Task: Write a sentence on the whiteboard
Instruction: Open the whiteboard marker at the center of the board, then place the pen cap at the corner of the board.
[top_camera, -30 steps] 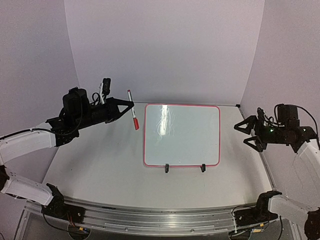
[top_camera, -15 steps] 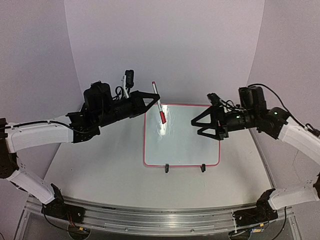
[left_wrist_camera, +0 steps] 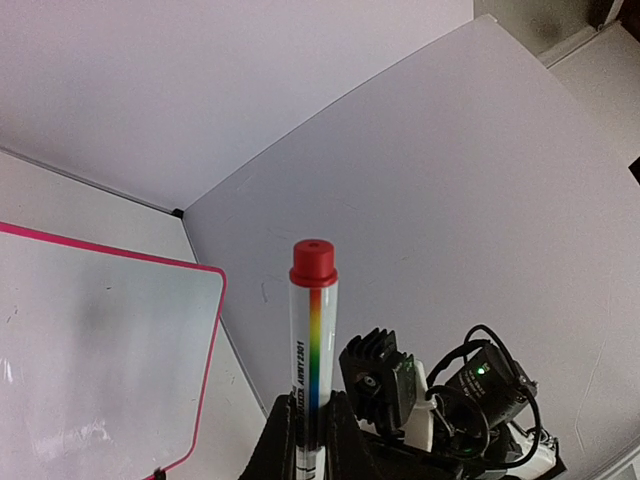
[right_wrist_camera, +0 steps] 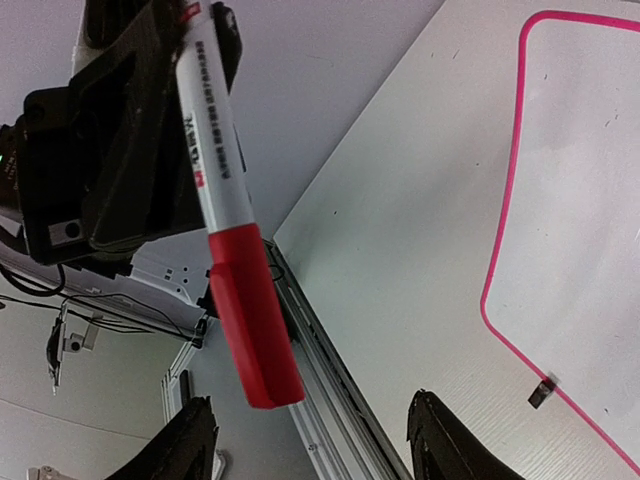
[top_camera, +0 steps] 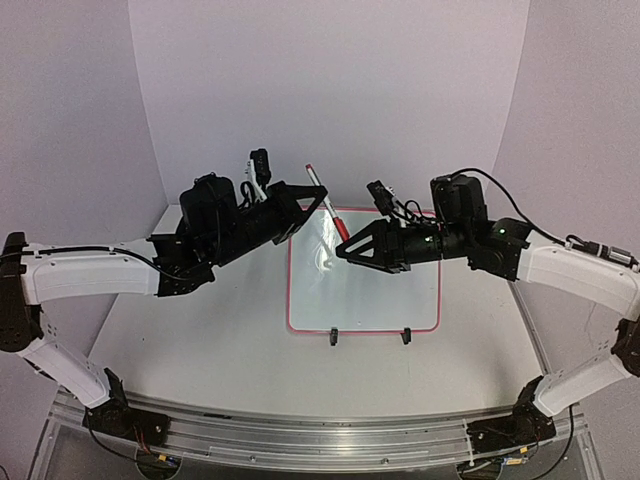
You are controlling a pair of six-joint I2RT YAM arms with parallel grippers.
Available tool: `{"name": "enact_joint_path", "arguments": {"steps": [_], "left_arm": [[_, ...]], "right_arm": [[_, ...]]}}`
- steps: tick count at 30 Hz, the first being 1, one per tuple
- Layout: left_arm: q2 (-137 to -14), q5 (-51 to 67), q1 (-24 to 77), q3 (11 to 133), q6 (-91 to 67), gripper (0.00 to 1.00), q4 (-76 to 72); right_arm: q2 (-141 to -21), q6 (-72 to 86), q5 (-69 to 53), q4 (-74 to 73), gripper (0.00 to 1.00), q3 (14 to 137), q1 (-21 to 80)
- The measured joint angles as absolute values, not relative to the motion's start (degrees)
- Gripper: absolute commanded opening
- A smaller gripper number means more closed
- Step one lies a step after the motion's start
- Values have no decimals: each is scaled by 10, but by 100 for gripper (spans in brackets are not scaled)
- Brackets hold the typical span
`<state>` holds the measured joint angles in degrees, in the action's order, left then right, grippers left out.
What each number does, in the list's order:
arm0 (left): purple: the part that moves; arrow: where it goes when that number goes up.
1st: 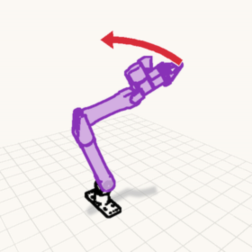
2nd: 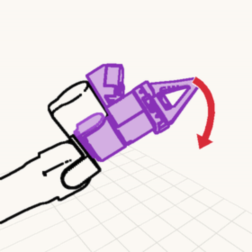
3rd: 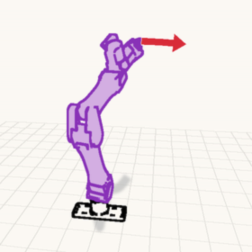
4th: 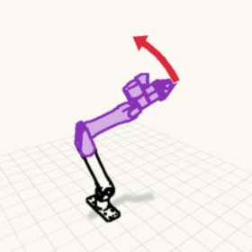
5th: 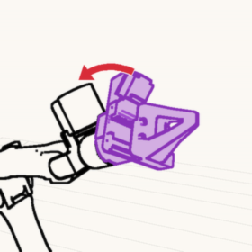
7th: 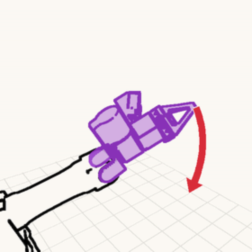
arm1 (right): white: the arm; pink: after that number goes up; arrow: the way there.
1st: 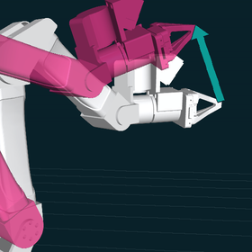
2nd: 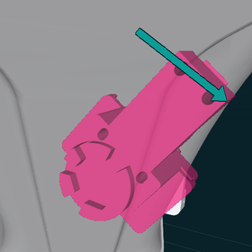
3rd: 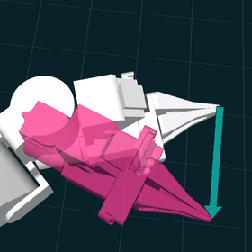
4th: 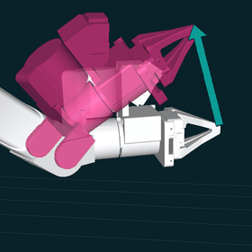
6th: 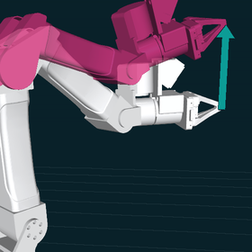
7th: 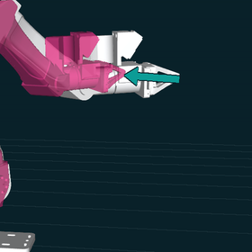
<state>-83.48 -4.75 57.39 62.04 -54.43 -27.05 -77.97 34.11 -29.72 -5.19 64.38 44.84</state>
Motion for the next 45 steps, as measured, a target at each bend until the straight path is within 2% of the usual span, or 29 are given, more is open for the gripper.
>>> {"name": "enact_joint_path", "arguments": {"steps": [6,11,13,16,17,18,19,26,33,37,45], "left_arm": [[-838,-47,575,620,-563,0,-270],[-838,-48,578,620,-574,0,-270],[-838,-48,578,620,-576,0,-268],[-838,-53,578,620,-579,0,-265],[-838,-54,578,620,-580,0,-264],[-838,-57,578,620,-581,0,-263],[-838,-60,578,620,-583,0,-261],[-839,-84,579,620,-590,0,-257],[-836,-187,596,624,-569,0,-226],[-835,-171,582,640,-573,0,-186],[-829,-343,427,672,-570,0,-177]], "right_arm": [[-803,323,-270,-50,61,658,449],[-818,324,-271,-27,52,682,451],[-821,326,-272,-20,44,688,451],[-822,329,-272,-11,26,690,451],[-822,331,-271,-8,11,690,451],[-822,335,-272,-7,2,690,451],[-823,335,-272,-6,0,690,451],[-834,343,-295,2,0,696,451],[-865,384,-336,34,0,701,447],[-866,393,-334,54,0,687,448],[-833,395,-453,-53,0,634,494]]}}
